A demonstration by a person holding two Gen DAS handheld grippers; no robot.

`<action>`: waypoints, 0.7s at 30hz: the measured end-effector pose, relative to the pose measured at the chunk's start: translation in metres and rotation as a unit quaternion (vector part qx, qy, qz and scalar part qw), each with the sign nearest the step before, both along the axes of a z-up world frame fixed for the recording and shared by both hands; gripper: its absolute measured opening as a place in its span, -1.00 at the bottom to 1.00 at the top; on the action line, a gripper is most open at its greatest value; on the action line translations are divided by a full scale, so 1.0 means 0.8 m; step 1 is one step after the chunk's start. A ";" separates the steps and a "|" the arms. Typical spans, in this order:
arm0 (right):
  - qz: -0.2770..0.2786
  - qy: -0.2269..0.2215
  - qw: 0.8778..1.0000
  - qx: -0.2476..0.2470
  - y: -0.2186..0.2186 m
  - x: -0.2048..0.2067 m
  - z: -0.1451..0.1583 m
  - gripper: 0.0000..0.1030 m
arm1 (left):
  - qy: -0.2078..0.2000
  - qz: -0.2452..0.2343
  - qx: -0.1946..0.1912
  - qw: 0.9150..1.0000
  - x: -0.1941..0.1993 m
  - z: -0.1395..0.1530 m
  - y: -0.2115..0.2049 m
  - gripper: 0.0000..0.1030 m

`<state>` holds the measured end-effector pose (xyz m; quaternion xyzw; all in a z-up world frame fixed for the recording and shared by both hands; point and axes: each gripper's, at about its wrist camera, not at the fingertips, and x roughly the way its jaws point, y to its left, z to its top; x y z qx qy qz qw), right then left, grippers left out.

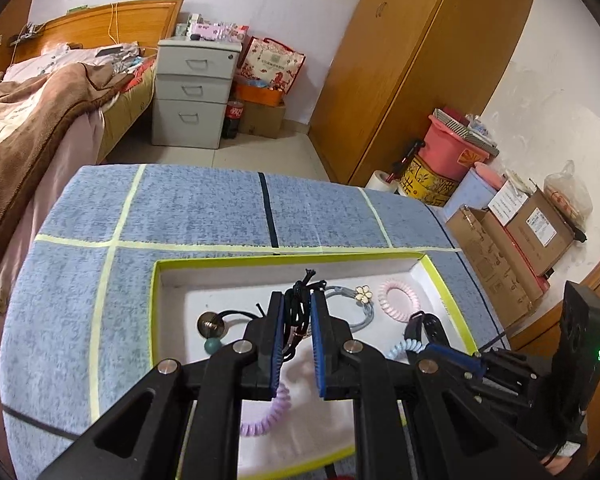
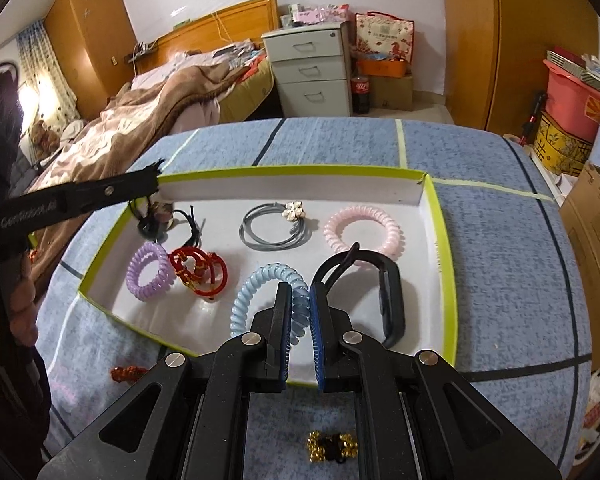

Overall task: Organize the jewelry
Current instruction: 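Open the left gripper inside the box while the right gripper opens, releasing both items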

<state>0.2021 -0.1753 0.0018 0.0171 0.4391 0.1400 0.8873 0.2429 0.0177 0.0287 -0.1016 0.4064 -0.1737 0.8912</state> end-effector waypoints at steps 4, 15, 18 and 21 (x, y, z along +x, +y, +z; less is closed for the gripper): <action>0.003 0.000 1.000 -0.006 0.000 0.001 -0.004 -0.81 | 0.005 -0.006 0.011 1.000 0.012 -0.005 -0.010 -0.74; 0.006 -0.005 1.000 -0.011 -0.002 0.003 -0.004 -0.81 | 0.026 -0.009 0.014 1.000 0.024 -0.024 -0.019 -0.74; 0.006 -0.006 1.000 -0.012 -0.002 0.003 -0.004 -0.81 | 0.032 -0.005 0.013 0.999 0.026 -0.027 -0.018 -0.73; 0.006 -0.006 1.000 -0.012 -0.002 0.003 -0.005 -0.81 | 0.033 -0.007 0.012 0.999 0.027 -0.029 -0.018 -0.69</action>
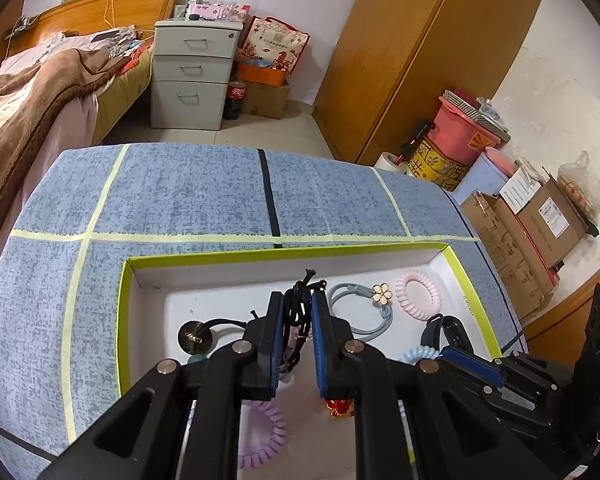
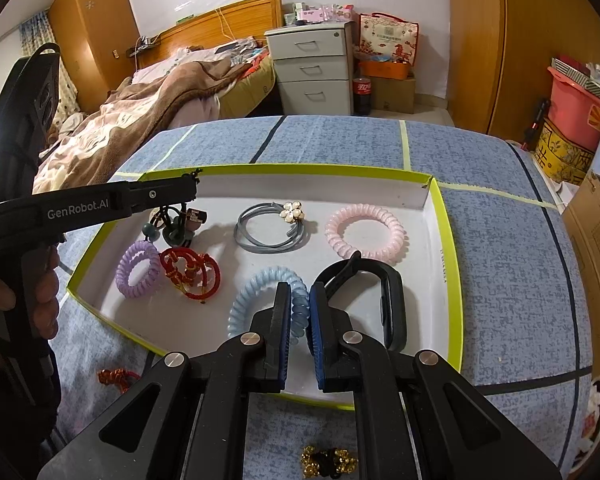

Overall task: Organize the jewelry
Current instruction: 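Open the left gripper inside the box while the right gripper opens, releasing both items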

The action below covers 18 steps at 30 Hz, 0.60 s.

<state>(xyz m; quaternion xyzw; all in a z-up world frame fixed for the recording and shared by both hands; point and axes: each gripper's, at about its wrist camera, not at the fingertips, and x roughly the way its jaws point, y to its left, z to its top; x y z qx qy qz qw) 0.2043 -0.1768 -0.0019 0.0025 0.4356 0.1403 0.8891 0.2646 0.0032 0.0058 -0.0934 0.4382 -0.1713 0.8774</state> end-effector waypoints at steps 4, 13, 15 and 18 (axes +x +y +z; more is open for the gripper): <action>-0.001 0.000 1.000 0.001 0.000 0.002 0.001 -0.81 | 0.003 0.002 -0.003 1.000 0.001 -0.001 -0.001 -0.51; -0.002 0.000 1.000 0.000 0.000 0.004 0.002 -0.70 | 0.002 0.005 -0.002 1.000 -0.007 0.000 0.003 -0.35; -0.005 0.000 1.000 -0.001 -0.001 0.004 0.003 -0.67 | -0.002 0.001 -0.001 1.000 -0.011 0.003 0.002 -0.35; -0.009 -0.001 1.000 0.000 -0.004 0.003 0.003 -0.60 | -0.005 0.003 0.001 1.000 -0.016 0.006 0.002 -0.33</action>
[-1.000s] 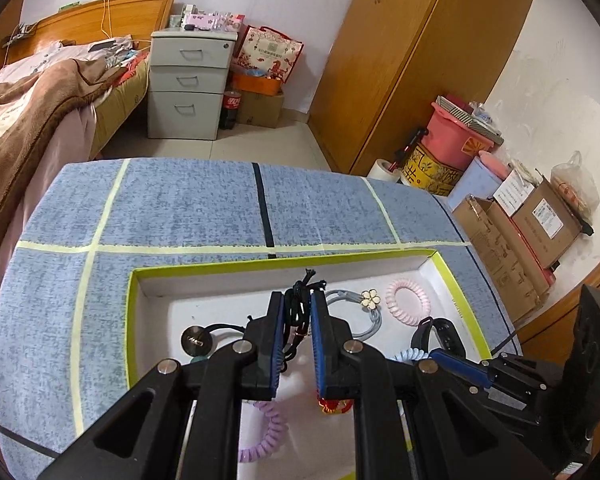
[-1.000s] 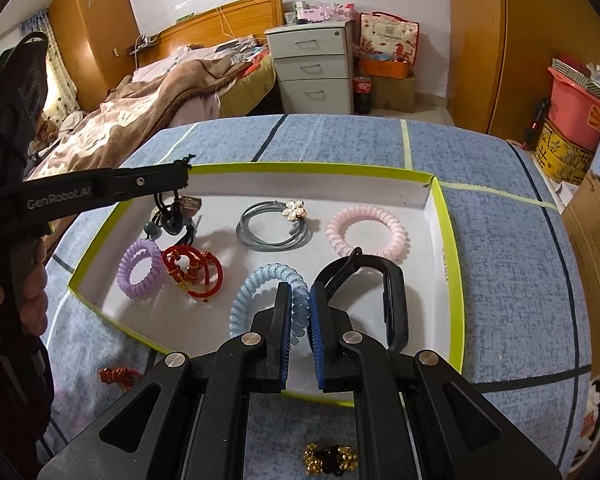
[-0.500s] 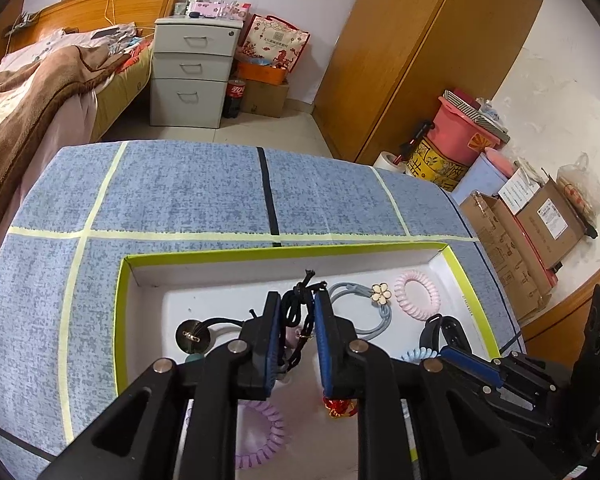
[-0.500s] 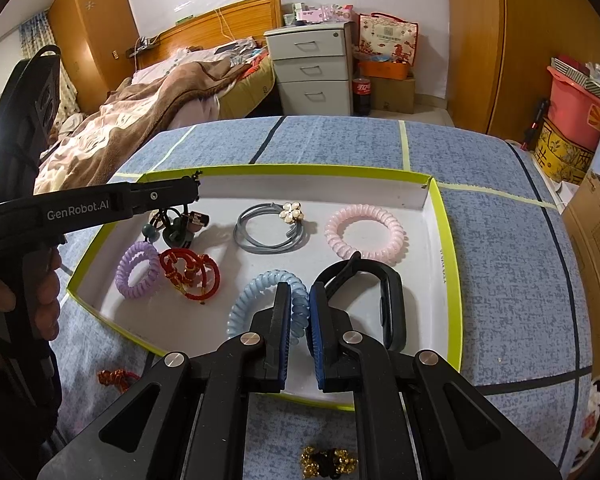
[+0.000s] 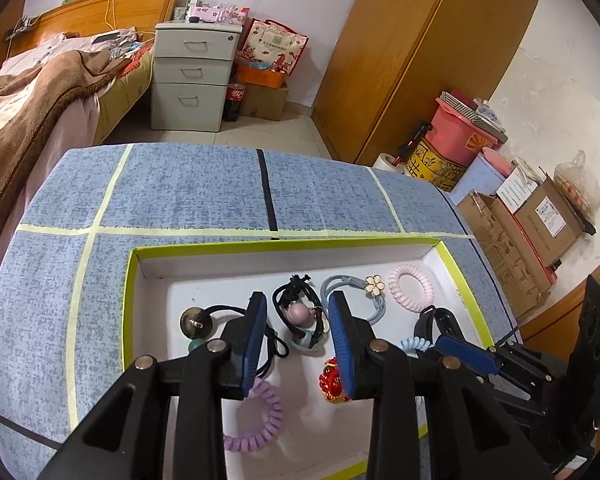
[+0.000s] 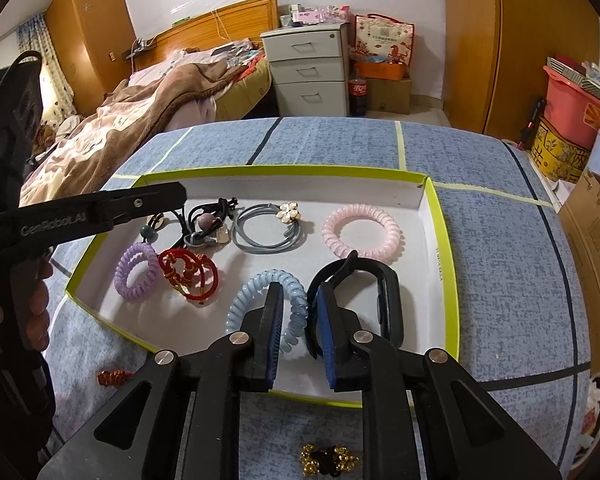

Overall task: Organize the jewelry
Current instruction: 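Open the left gripper inside the box while the right gripper opens, releasing both items, then grasp the gold bow hair clip with the right gripper while the left moves to the red tassel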

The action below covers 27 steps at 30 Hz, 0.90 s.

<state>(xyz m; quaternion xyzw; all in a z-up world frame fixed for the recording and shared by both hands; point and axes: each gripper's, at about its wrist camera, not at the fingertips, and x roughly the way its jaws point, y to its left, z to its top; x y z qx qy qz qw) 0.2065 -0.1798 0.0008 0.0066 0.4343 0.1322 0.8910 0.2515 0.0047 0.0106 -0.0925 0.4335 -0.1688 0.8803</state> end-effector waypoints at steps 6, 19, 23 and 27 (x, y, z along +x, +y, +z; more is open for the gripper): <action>-0.003 -0.009 1.000 0.003 -0.003 -0.007 0.006 -0.50 | -0.007 0.006 0.005 1.000 -0.011 0.007 0.002 -0.23; -0.007 -0.037 0.999 0.010 -0.002 -0.038 0.026 -0.48 | -0.035 0.021 0.022 0.999 -0.065 0.032 0.008 -0.08; -0.008 -0.044 0.999 0.018 -0.007 -0.053 0.032 -0.44 | -0.044 0.027 0.019 0.999 -0.090 0.037 0.013 -0.06; -0.011 -0.048 0.999 0.023 -0.016 -0.069 0.036 0.02 | -0.050 0.037 0.020 0.998 -0.116 0.035 0.019 -0.01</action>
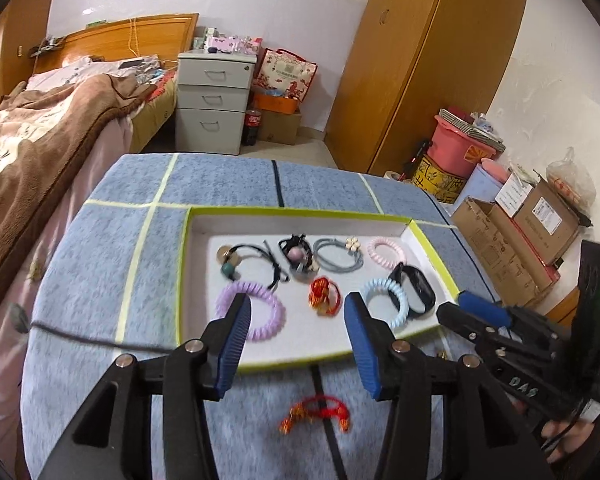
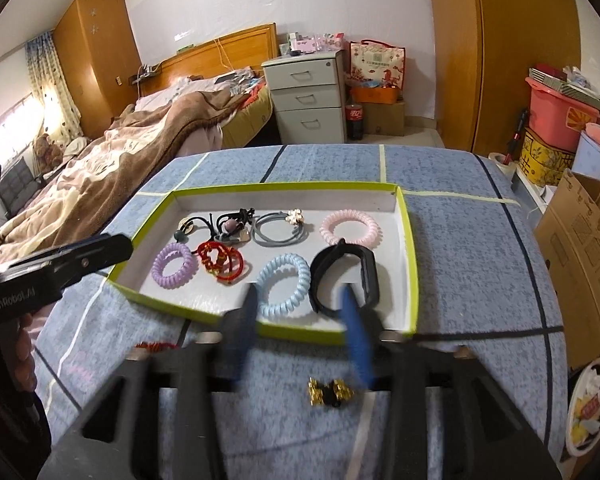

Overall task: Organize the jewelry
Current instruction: 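Grasp the gold bow hair clip with the right gripper while the left moves to the red tassel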

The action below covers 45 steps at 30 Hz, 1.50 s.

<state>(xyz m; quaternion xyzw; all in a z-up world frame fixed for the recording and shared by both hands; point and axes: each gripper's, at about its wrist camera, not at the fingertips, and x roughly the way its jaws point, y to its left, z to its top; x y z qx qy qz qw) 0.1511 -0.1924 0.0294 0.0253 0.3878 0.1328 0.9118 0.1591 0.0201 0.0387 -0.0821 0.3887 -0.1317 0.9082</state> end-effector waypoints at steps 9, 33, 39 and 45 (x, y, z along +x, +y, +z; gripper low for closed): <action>-0.022 -0.002 1.000 0.002 -0.026 -0.028 -0.003 0.02 | 0.001 0.007 -0.006 1.000 -0.047 -0.012 0.015 -0.01; -0.003 0.059 0.998 -0.017 -0.017 -0.027 -0.056 0.02 | 0.027 0.033 -0.030 0.999 -0.098 -0.053 0.045 0.03; -0.002 0.064 0.997 -0.038 -0.005 -0.025 -0.063 0.02 | 0.032 0.034 -0.031 0.998 -0.097 -0.057 0.050 0.03; -0.010 0.061 0.997 -0.044 -0.006 -0.027 -0.063 -0.16 | 0.035 0.026 -0.030 0.999 -0.093 -0.061 0.046 0.03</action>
